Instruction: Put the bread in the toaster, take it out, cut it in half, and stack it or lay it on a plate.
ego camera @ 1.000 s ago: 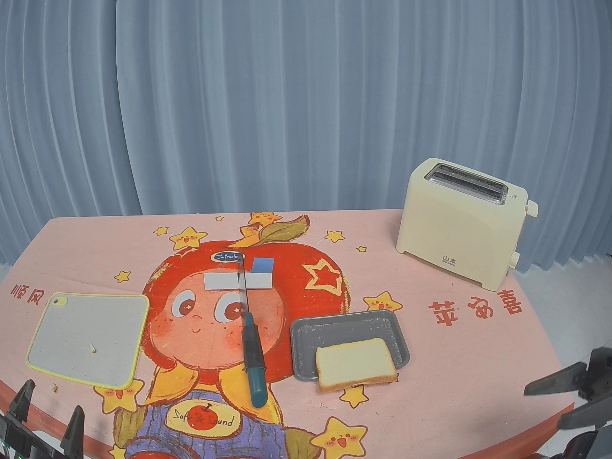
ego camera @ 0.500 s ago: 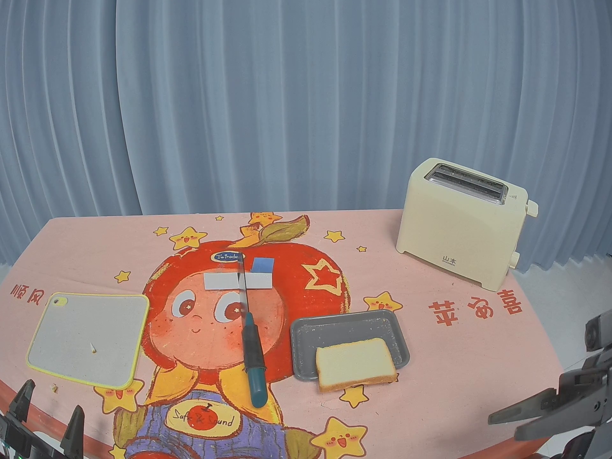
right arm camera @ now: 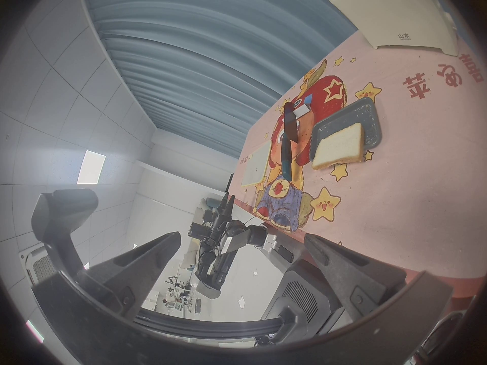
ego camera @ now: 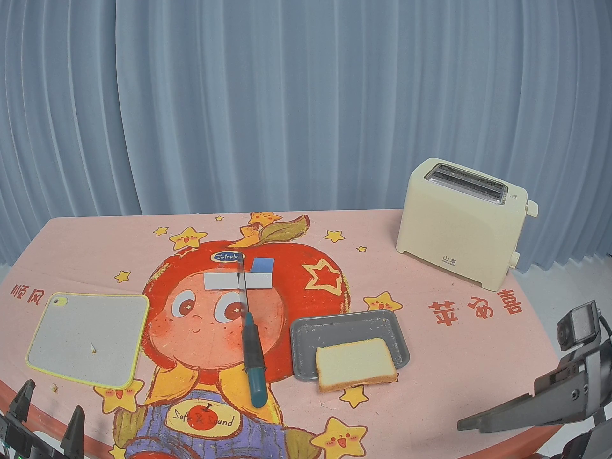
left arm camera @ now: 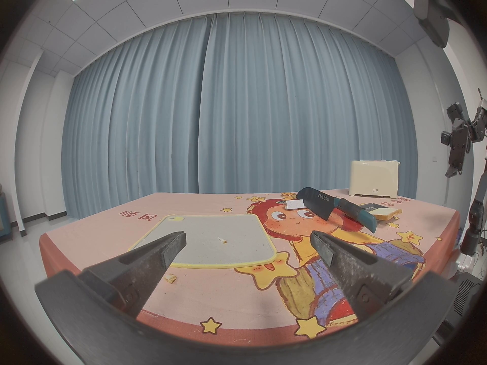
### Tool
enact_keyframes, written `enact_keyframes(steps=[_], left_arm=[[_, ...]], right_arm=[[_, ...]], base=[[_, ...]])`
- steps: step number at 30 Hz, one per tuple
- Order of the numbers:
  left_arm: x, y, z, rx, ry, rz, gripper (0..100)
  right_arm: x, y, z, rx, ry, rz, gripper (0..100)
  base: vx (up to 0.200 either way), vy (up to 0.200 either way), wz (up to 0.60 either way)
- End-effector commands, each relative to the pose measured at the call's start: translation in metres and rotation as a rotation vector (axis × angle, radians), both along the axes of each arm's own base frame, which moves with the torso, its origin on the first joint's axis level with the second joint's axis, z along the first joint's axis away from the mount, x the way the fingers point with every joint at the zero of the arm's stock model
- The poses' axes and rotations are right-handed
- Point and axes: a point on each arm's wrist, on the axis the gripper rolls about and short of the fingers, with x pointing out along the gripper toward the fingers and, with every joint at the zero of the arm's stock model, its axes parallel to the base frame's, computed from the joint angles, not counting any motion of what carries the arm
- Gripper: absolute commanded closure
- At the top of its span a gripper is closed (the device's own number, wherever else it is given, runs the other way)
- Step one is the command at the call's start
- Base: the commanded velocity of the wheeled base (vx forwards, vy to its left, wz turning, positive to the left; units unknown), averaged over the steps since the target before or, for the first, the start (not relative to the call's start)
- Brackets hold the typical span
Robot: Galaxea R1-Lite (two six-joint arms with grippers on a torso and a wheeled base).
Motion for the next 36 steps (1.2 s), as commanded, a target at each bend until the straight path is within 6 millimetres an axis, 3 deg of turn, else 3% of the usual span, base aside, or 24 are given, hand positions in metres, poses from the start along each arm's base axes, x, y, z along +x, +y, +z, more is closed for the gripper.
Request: enact_keyframes(steps=[1, 17, 25, 36], left_arm=[[0.001, 0.0, -0.005, 0.0, 0.018, 0.0, 0], [0.001, 0.0, -0.005, 0.0, 0.018, 0.0, 0], [0.001, 0.0, -0.005, 0.0, 0.018, 0.0, 0], [0.001, 0.0, -0.005, 0.0, 0.018, 0.0, 0]], right_arm=[[0.008, 0.012, -0.006, -0.038, 0.032, 0.004, 0], [0.025, 0.037, -0.011, 0.007, 0.086, -0.103, 0], [0.041, 0.055, -0.029, -0.021, 0.171, -0.14, 0], [0.041, 0.054, -0.045, -0.058, 0.245, -0.167, 0]], base=[[0.0, 0.0, 0.0], [0.0, 0.0, 0.0], [0.0, 0.0, 0.0], [0.0, 0.0, 0.0]])
